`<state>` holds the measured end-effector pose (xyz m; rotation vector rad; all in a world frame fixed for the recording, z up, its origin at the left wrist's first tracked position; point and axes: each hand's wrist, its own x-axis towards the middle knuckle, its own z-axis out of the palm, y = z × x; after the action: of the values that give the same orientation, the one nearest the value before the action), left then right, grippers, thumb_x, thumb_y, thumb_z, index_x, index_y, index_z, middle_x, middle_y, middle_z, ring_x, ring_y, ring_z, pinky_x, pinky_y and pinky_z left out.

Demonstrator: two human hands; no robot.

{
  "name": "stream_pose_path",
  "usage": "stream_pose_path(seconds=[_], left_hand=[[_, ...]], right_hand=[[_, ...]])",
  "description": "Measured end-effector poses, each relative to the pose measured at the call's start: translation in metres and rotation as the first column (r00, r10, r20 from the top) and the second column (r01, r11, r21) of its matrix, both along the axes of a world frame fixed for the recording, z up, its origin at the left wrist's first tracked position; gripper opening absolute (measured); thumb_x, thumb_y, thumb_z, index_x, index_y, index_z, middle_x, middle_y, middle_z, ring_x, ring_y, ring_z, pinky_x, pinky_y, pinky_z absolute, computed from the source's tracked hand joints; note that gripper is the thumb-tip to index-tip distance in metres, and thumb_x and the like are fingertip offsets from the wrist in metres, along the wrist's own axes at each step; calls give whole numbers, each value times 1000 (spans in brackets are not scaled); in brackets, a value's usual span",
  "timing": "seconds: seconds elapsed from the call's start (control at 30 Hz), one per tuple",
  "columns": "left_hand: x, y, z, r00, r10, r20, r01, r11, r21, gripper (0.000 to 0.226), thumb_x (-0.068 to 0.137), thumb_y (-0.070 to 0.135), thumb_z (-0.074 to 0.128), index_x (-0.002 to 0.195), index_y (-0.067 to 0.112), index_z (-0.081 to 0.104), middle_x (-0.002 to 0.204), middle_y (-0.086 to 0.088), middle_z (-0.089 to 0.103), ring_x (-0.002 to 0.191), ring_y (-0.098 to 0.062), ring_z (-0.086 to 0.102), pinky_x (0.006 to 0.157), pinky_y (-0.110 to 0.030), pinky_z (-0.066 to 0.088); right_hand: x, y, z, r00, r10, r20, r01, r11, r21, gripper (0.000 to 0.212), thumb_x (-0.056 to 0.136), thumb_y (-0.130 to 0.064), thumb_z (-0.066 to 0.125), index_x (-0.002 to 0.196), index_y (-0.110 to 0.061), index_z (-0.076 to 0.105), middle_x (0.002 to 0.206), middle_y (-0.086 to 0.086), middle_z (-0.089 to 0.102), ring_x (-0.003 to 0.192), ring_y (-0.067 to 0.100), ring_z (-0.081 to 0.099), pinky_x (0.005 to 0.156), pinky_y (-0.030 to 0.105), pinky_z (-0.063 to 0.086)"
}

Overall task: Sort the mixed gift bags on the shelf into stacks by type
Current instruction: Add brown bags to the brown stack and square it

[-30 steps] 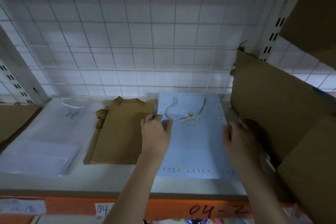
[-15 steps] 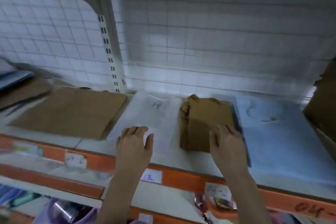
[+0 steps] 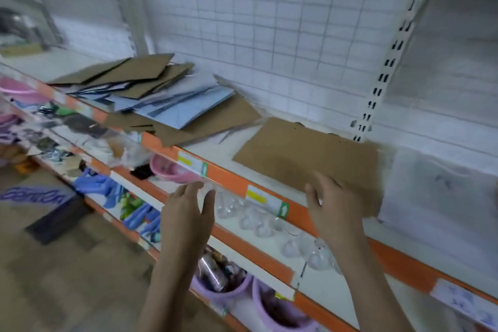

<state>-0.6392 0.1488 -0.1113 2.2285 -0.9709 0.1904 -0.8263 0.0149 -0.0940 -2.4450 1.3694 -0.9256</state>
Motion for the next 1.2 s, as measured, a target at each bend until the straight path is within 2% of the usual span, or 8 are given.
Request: stream_pose_path(seconds=[0.17, 0.27, 0.37, 0.57, 0.77, 0.97, 1.07, 1.2], left_hand=[[82, 15, -10, 991, 119, -58, -118, 993, 16, 29, 90, 27, 54, 111, 8, 63, 104, -11, 68, 91, -30, 62, 72, -36, 48], [135, 14, -9, 988, 151, -39, -151, 988, 7, 28, 90, 24, 54, 110, 7, 63, 104, -10, 69, 93, -28, 63, 71, -34, 47], [194, 5, 1, 991, 131, -18, -131, 991, 7, 23, 91, 23, 53, 104, 6, 62, 97, -10, 68, 87, -28, 63, 66, -33, 46], [308, -22, 28, 989, 144, 35, -142, 988, -62, 32, 93, 29, 49, 119, 12, 58, 107, -5, 66, 97, -22, 61, 72, -27, 43], [388, -36, 21, 987, 162, -16, -162, 986, -42, 32, 94, 32, 49, 119, 14, 58, 105, -2, 66, 95, -20, 61, 71, -25, 41], [470, -67, 20, 997, 76, -17, -77, 994, -72, 26, 92, 25, 52, 113, 12, 61, 100, -7, 67, 90, -23, 61, 69, -26, 40], [519, -85, 21, 1000, -1, -8, 0, 998, -70, 28, 92, 26, 53, 115, 12, 60, 103, -5, 68, 95, -24, 61, 69, -25, 37], [592, -94, 28, 991, -136, -13, 135, 988, -77, 26, 90, 22, 54, 111, 8, 62, 100, -9, 68, 94, -28, 61, 73, -28, 42]], right_hand=[[98, -3, -1, 993, 114, 1, -114, 993, 16, 36, 94, -24, 50, 126, -8, 56, 125, 7, 60, 117, 23, 52, 93, 31, 41], [158, -9, -1, 990, 138, 41, -139, 990, 25, 34, 93, -22, 50, 123, -8, 57, 124, 7, 60, 116, 24, 50, 91, 31, 40], [220, -18, 2, 987, 142, 74, -144, 989, 29, 34, 93, -22, 50, 123, -8, 57, 123, 8, 60, 116, 25, 50, 92, 31, 39], [340, -39, 26, 967, 189, 169, -196, 980, 23, 33, 93, -22, 50, 121, -7, 57, 122, 9, 59, 113, 25, 52, 92, 32, 41], [427, -53, 37, 968, 221, 121, -222, 975, -6, 33, 94, -23, 49, 122, -8, 56, 121, 7, 59, 116, 23, 49, 91, 27, 38], [504, -64, 44, 981, 157, 116, -148, 986, -82, 28, 92, -18, 53, 115, -5, 61, 110, 10, 63, 103, 30, 53, 84, 33, 41], [550, -66, 46, 987, 100, 126, -85, 989, -124, 26, 90, -18, 55, 112, -5, 63, 107, 10, 65, 102, 30, 56, 83, 33, 42], [611, -67, 52, 998, 22, 63, -14, 993, -116, 32, 91, -21, 54, 118, -4, 60, 113, 12, 63, 107, 31, 55, 87, 36, 43]])
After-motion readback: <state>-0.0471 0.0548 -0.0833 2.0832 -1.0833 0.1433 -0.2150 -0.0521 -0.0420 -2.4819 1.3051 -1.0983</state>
